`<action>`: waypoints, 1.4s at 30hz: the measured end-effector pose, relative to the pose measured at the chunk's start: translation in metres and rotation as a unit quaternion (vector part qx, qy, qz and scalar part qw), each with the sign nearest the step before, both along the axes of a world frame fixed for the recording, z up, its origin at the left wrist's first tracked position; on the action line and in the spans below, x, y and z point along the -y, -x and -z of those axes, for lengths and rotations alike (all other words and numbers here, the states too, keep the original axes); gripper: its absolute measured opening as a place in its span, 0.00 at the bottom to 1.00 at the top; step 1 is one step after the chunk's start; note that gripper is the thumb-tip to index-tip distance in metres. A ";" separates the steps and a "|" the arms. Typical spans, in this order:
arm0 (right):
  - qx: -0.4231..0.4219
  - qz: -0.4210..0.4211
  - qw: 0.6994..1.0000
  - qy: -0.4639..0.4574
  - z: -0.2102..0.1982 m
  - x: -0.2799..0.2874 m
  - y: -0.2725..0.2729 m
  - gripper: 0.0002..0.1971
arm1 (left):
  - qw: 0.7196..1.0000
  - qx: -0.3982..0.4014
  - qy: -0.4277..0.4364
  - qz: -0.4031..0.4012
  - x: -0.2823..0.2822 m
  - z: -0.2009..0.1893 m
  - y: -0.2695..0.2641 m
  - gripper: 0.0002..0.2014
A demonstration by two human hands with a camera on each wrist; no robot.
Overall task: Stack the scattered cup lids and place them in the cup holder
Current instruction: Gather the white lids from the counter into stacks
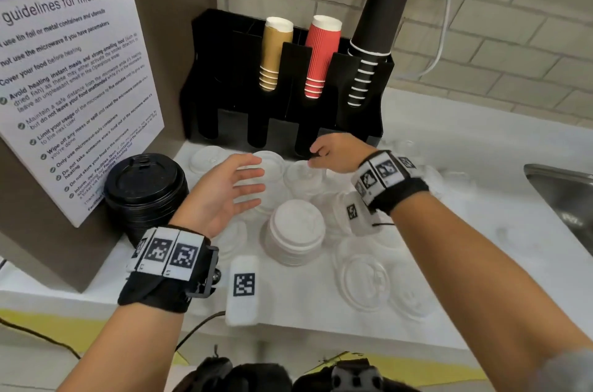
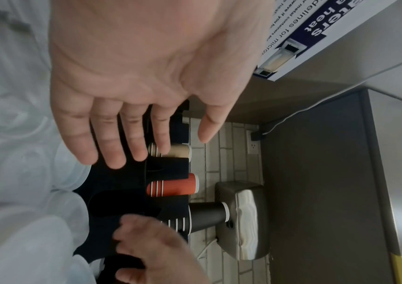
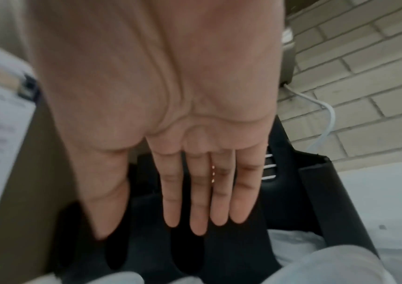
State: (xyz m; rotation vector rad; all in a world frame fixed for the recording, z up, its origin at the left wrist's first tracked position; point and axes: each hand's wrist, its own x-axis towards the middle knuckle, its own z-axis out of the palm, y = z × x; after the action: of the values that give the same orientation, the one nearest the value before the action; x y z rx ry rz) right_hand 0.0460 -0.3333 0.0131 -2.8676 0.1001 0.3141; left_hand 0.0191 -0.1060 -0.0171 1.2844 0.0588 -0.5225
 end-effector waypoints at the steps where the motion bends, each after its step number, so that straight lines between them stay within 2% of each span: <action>1: -0.042 0.000 0.998 0.043 0.006 0.002 -0.010 0.29 | 1.000 0.002 0.007 -0.006 -0.001 0.000 -0.001 0.09; 4: -0.127 -0.006 0.984 0.129 0.028 0.003 -0.030 0.40 | 1.000 0.009 0.022 -0.012 -0.004 0.001 -0.002 0.09; 8: -0.089 -0.037 0.983 0.155 0.048 0.002 -0.041 0.45 | 1.000 0.013 0.024 -0.009 -0.006 0.003 -0.003 0.09; 13: -0.082 -0.063 0.983 0.154 0.048 -0.002 -0.048 0.46 | 0.999 0.023 0.023 -0.012 -0.007 0.002 -0.007 0.09; 18: -0.080 -0.079 0.983 0.148 0.042 0.000 -0.048 0.39 | 0.999 0.031 0.026 -0.018 -0.008 -0.001 -0.010 0.10; 23: -0.067 -0.097 0.962 0.246 0.025 -0.002 -0.047 0.32 | 0.999 0.032 0.029 -0.020 -0.007 -0.003 -0.014 0.10; 29: -0.032 -0.088 0.926 0.366 0.008 -0.010 -0.042 0.41 | 0.999 0.037 0.031 -0.020 -0.007 -0.003 -0.018 0.11; 32: -0.033 -0.096 0.918 0.383 -0.005 -0.006 -0.033 0.41 | 0.999 0.041 0.029 -0.019 -0.008 -0.003 -0.020 0.11; 35: -0.020 -0.072 0.955 0.288 -0.028 0.004 -0.018 0.41 | 0.998 0.052 0.013 -0.019 -0.007 -0.002 -0.021 0.11; 38: 0.009 -0.011 0.998 0.066 -0.044 0.017 0.007 0.38 | 0.997 0.076 -0.025 0.000 -0.003 -0.001 -0.019 0.09; 40: 0.041 0.015 0.996 -0.082 -0.045 0.019 0.027 0.33 | 0.994 0.092 -0.058 0.024 0.001 0.000 -0.018 0.09; 42: 0.081 0.026 0.982 -0.170 -0.038 0.013 0.049 0.29 | 0.989 0.105 -0.093 0.051 0.005 0.001 -0.017 0.07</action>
State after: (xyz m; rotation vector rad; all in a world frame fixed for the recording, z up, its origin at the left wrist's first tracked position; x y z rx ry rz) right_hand -0.0028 -0.3464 0.0510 -2.5348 0.0815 0.0765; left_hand 0.0362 -0.1108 -0.0184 1.5251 -0.1380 -0.4753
